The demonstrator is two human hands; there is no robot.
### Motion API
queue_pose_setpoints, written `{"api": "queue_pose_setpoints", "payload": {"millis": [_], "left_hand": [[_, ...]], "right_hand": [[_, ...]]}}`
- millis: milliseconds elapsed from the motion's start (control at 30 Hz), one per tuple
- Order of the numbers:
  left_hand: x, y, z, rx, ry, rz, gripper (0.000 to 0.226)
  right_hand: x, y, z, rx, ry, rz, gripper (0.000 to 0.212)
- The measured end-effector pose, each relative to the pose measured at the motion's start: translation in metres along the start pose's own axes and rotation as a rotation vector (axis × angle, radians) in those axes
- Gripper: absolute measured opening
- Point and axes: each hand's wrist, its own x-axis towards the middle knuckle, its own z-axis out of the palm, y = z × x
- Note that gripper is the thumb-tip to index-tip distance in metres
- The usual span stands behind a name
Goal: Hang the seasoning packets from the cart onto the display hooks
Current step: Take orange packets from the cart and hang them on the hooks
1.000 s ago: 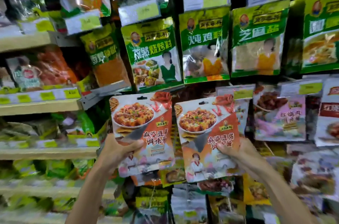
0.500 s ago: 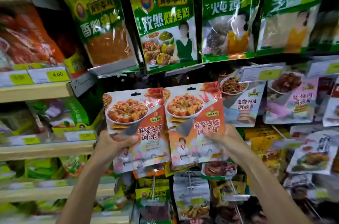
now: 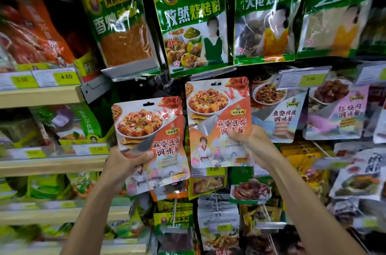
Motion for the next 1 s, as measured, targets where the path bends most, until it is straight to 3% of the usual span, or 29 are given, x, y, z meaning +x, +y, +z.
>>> {"api": "queue_pose_setpoints", "payload": {"millis": [300, 433, 567, 667, 833, 1000], "left_hand": [[0.006, 0.002, 0.005, -0.064, 0.010, -0.013, 0.035], [0.008, 0.004, 0.014, -0.098, 0.005, -0.006, 0.032], [0.010, 0.007, 0.024, -0.088, 0.009, -0.026, 0.012], [0.012, 0.009, 0.030, -0.099, -0.002, -0.029, 0.009], [0.013, 0.009, 0.035, -0.134, -0.016, -0.030, 0.013], [0.002, 0.004, 0.036, -0.129, -0.053, -0.048, 0.027]], "right_hand": [[0.024, 0.005, 0.005, 0.002, 0.078, 0.041, 0.016], [0.050, 0.008, 0.012, -0.004, 0.166, 0.050, 0.021], [0.073, 0.012, 0.019, -0.038, 0.265, 0.032, 0.027], [0.087, 0.015, 0.023, -0.043, 0.309, 0.024, 0.021], [0.101, 0.019, 0.026, -0.102, 0.386, 0.050, 0.024], [0.089, 0.027, 0.025, -0.151, 0.333, 0.000, 0.032]]}}
